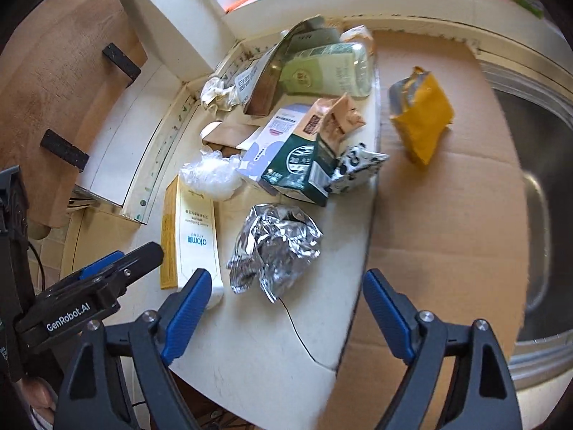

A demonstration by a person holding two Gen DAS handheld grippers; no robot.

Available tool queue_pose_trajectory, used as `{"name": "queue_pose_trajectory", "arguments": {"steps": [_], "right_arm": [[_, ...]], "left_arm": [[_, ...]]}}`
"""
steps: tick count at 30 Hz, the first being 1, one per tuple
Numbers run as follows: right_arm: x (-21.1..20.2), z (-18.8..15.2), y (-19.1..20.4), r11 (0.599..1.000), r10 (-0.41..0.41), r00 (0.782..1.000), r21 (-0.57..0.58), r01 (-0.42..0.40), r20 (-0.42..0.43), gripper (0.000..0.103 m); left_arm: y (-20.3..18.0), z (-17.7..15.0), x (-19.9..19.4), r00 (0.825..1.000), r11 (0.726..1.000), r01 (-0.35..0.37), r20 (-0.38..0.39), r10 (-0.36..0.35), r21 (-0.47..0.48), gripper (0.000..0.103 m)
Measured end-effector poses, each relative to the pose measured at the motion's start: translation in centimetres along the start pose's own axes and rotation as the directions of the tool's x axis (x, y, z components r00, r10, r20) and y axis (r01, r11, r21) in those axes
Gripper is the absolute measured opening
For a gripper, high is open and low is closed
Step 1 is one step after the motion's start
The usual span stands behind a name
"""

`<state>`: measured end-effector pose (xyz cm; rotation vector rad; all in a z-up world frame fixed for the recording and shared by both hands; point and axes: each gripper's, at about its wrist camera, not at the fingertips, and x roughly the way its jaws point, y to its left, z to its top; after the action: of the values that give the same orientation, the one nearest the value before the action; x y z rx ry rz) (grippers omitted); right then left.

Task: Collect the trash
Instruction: 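Grasp the yellow box with the left gripper while the right gripper grasps the crumpled foil, then carry the yellow box and foil down over the floor trash bin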

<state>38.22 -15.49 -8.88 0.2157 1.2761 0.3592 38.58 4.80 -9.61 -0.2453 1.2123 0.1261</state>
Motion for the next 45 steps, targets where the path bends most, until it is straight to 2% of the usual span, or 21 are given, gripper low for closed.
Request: {"name": "queue_pose_trajectory", "arguments": {"steps": [9,13,15,17,18,19,20,26,32,45], "right_arm": [[4.0,2.1,-0.7,0.999,0.034,0.997,-0.010,-0.035,-0.074,0.087],[5.3,2.2,-0.5,0.999,0.041,0.994,-0.013,-0.043,-0.101,0.084],[5.7,2.1,-0.3,0.999,0.042,0.993,-0.021,-0.044,-0.111,0.081],[5.8,2.1,-0.2,0.998,0.057,0.992,-0.021,-0.060,-0.110,0.080],[5.8,2.1,-0.2,0.998,0.062,0.992,-0.021,-0.065,-0.106,0.078],[5.7,2.1,-0.2,0.997,0.069,0.992,-0.022,-0.071,-0.102,0.076],[5.7,2.2,-0.1,0.997,0.077,0.992,-0.022,-0.080,-0.099,0.071],[5.4,2.1,0.0,0.996,0.084,0.992,-0.031,-0.087,-0.089,0.070],[3.7,0.5,0.1,0.994,0.104,0.992,-0.037,-0.107,-0.077,0.070],[-2.7,-6.4,2.4,0.995,0.092,0.996,-0.036,-0.092,-0.005,0.070]], "left_arm": [[0.1,1.1,3.3,0.997,0.999,-0.047,-0.055,0.046,-0.017,0.084],[0.5,1.3,4.6,0.996,0.998,-0.039,-0.079,0.036,-0.040,0.077],[0.7,1.2,5.1,0.996,0.998,-0.020,-0.090,0.015,-0.060,0.070],[0.9,1.1,5.5,0.995,0.997,0.010,-0.099,-0.018,-0.082,0.054],[1.0,1.0,5.6,0.994,0.996,0.019,-0.102,-0.028,-0.089,0.049],[1.0,0.9,5.7,0.994,0.995,0.026,-0.104,-0.036,-0.096,0.038],[1.1,0.7,5.7,0.994,0.995,0.028,-0.103,-0.038,-0.100,0.039],[0.7,-0.4,4.1,0.999,0.997,0.005,-0.034,-0.008,-0.079,0.038],[0.0,-2.0,1.8,1.000,0.999,-0.015,-0.001,0.015,-0.049,0.038],[1.8,-9.6,-6.2,0.998,0.999,0.004,0.062,-0.006,0.034,0.039]]}}
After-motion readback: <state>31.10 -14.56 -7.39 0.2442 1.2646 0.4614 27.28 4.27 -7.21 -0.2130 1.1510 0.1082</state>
